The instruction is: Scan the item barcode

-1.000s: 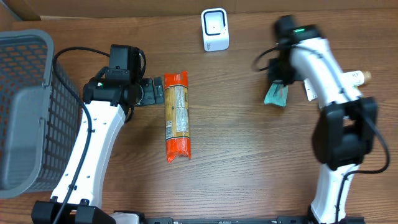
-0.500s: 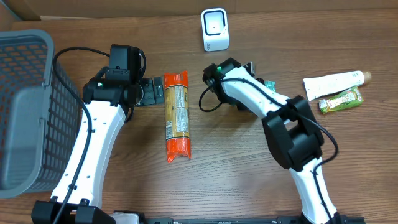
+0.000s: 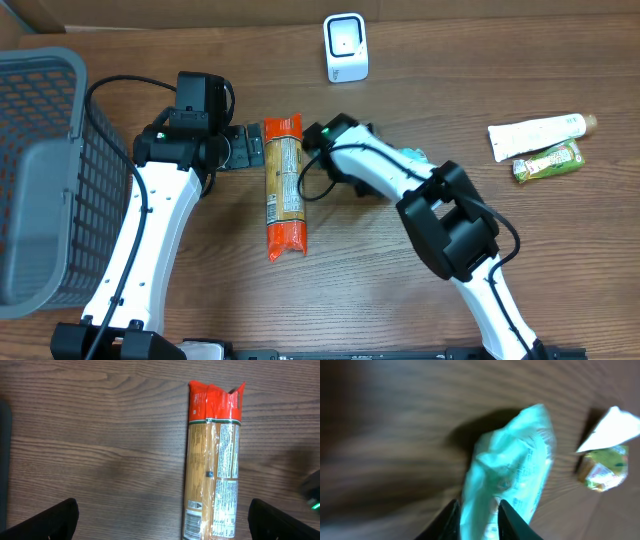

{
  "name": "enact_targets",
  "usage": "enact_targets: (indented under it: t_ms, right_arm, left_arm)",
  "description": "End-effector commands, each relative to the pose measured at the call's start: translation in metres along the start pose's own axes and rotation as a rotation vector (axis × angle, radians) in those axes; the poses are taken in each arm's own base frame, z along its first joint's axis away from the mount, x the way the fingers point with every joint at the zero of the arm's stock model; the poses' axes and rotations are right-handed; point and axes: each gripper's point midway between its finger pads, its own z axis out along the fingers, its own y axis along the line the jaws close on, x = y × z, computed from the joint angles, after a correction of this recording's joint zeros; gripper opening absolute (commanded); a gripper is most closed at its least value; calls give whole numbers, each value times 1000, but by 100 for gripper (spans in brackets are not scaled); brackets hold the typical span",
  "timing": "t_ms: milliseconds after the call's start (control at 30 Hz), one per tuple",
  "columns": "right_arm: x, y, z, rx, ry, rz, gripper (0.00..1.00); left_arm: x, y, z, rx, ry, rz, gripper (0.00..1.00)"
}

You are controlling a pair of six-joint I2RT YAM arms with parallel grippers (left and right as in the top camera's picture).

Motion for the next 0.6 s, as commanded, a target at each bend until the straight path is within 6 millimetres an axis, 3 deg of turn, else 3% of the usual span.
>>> enact_targets:
  t_ms: [0,167,300,333,367,400,567]
  right_arm:
    - [15,33,-8,-96,35,-142,42]
    - [18,46,-17,-177,48,-147,50]
    - [-5,34,-36,-254,-6,-71,50]
    - [-12,28,-41,-273,-27,-44,48]
    - [-26,16,-51,-318,-71,12,38]
    - [-34,8,-57,-362,-93,40,34]
    - [-56,-29,-68,-576,-130,142,4]
  left_arm:
    - [-2,0,-1,-7,-6,24,100]
    - [-2,0,-1,-7,-7,24,100]
    - [-2,0,-1,-7,-6,24,99]
    - [-2,0,-1,-7,-6,24,100]
    - [-2,0,-1,-7,-7,24,99]
    - [-2,0,-1,-7,-6,24,100]
    - [-2,0,-1,-7,-6,24,100]
